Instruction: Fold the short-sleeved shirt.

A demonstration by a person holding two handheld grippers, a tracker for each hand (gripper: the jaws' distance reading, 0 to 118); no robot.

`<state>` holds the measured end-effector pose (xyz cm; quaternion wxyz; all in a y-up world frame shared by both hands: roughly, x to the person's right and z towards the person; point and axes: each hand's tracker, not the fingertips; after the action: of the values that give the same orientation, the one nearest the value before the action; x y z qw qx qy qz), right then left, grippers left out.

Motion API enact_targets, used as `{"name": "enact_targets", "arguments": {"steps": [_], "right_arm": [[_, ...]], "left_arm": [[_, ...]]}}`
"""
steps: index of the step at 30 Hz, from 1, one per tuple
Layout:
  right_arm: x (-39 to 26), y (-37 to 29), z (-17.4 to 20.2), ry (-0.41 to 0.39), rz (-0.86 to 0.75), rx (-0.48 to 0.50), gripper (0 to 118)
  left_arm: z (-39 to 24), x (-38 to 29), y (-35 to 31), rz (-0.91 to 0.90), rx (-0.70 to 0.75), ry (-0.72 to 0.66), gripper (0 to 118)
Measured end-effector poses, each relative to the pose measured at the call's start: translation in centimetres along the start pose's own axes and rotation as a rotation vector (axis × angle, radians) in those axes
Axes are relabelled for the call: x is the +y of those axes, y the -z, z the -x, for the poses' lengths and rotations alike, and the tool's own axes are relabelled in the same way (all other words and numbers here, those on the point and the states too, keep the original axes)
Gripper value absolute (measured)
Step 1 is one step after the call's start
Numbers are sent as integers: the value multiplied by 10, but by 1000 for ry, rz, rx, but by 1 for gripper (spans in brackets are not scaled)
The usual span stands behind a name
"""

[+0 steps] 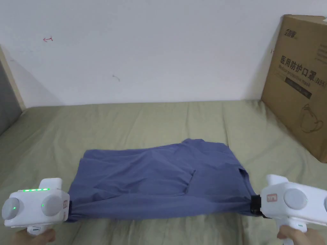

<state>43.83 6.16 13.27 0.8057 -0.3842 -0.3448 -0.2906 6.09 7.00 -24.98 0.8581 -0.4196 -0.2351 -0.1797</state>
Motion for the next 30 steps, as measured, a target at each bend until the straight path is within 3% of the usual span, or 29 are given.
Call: {"name": "enact_targets", "arguments": {"steps": [4,10,15,18,19,20,21,23,26,30], "right_arm": [[-81,-29,-22,24,39,8,6],[-174,-66,-54,105,92,36,6],[-207,-86,-54,54,98,35,6],[-206,-90,-53,65,87,36,6],[-205,-90,-51,60,80,31,7],[-204,-90,-50,52,72,24,15],[-201,-90,-50,44,70,24,32],[-198,-93,-47,19,54,-10,91],[-188,-103,-43,-7,35,-16,100],[-158,-105,-30,-39,6,-3,99]], "left_arm": [[17,-78,-35,42,-20,79,1],[47,-168,-77,95,-41,61,1],[58,-202,-87,114,-33,94,1],[65,-206,-88,94,-49,67,4],[58,-208,-94,89,-51,65,10],[57,-208,-94,89,-50,59,29],[57,-207,-93,93,-50,54,52],[55,-207,-98,93,-47,38,99],[52,-199,-105,76,-37,14,108],[39,-175,-116,45,-101,8,108]]}}
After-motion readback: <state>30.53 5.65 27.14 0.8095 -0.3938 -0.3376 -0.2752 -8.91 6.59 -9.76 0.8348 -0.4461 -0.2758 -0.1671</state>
